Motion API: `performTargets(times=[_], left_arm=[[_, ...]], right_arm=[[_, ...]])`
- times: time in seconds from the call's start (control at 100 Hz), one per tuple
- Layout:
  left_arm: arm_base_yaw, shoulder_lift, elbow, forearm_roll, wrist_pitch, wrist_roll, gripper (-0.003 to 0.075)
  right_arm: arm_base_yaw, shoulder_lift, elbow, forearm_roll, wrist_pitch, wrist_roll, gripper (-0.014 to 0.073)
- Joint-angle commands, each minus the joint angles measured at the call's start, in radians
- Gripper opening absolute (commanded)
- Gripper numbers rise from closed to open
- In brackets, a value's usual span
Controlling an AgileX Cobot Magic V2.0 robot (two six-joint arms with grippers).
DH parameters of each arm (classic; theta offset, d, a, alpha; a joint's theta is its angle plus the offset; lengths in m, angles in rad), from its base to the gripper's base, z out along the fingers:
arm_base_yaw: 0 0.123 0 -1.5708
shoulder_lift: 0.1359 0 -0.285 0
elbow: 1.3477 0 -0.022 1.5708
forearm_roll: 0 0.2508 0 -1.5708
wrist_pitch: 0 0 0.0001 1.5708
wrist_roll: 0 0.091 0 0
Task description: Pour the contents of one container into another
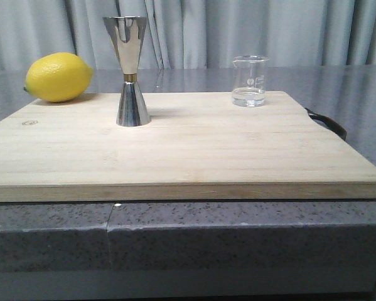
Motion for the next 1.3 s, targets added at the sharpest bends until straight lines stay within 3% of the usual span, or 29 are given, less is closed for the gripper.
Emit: performTargets(times=[0.0,0.19,0.4,0.52,0.69,0.73,0.84,1.07,1.29], left_arm=[[0.064,-0.099,-0.028,0.001,0.009,0.028,0.0482],[0.193,-0.255,-0.028,0.001,0.169,0.028,0.0482],[0.266,-0.302,-0.028,0.041,0.304,0.028,0.0463],[0.282,-0.302,-0.028,0.045,0.39,0.028,0.0339],[0.282,-0.302,-0.022,0.063,0.464,0.028,0.0037],[0.282,-0.302,-0.006,0.069,0.453,0.028,-0.0022],[0.282,-0.319,0.057,0.065,0.417,-0.015,-0.002],[0.282,-0.358,0.259,0.065,0.197,-0.086,-0.002],[0.282,-0.358,0.465,0.065,-0.102,-0.086,-0.002]], right_arm=[[0.002,-0.09,0.014,0.005,0.125,0.011,0.0561],[0.002,-0.32,0.206,0.005,0.252,0.011,0.0559],[0.002,-0.629,0.467,0.005,0.372,0.011,0.0559],[0.002,-0.828,0.609,0.011,0.493,0.011,0.0559],[0.002,-1.014,0.767,0.03,0.542,0.011,0.0551],[0.002,-0.992,0.795,0.051,0.536,0.011,0.0526],[0.002,-0.981,0.853,0.053,0.466,0.011,0.0398],[0.002,-0.982,0.936,0.053,0.494,0.011,-0.0078],[0.002,-0.982,0.958,0.053,0.573,0.011,-0.0075]])
